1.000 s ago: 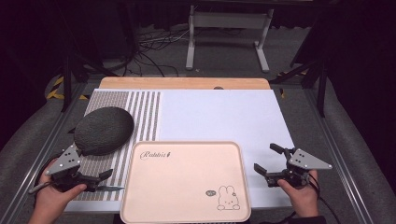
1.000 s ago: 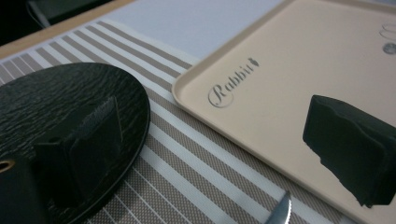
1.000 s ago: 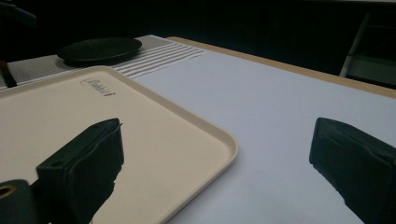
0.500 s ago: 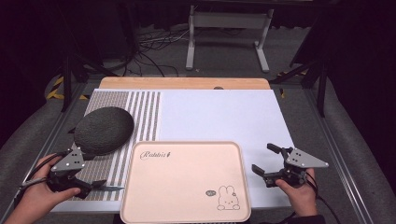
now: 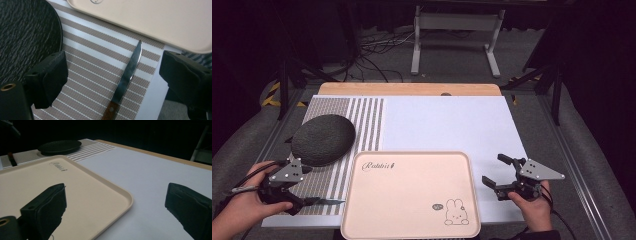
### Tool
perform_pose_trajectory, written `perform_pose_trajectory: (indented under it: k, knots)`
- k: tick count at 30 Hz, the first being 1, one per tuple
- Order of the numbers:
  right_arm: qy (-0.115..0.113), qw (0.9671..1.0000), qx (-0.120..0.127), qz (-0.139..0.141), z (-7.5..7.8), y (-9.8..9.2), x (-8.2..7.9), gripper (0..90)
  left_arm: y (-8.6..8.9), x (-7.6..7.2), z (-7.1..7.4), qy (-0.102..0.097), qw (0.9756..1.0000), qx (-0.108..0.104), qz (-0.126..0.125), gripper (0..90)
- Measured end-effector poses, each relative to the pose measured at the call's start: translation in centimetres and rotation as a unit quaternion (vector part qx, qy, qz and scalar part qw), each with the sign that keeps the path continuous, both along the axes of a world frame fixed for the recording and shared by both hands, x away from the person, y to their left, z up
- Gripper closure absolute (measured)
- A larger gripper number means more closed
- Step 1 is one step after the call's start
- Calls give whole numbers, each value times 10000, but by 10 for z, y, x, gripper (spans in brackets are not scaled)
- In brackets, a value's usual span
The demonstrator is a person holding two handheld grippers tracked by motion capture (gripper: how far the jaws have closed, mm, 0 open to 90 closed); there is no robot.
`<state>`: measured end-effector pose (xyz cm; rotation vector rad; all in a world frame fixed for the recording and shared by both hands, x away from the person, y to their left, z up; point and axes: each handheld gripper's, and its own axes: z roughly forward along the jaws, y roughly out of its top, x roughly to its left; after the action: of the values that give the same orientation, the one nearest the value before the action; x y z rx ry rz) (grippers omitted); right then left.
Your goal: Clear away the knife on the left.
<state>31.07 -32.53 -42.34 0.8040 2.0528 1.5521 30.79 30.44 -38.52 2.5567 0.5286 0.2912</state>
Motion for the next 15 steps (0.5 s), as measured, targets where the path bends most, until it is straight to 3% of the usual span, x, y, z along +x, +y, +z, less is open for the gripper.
perform_pose_trajectory:
  k: [9, 15]
  knots:
    - [-1, 10000, 3, 26, -1, 0, 0, 47, 4, 2, 0, 168, 9989, 409, -163, 117]
    - [-69, 10000, 11, 28, 0, 0, 0, 59, 4, 1, -1, 230, 9964, 751, -303, 142]
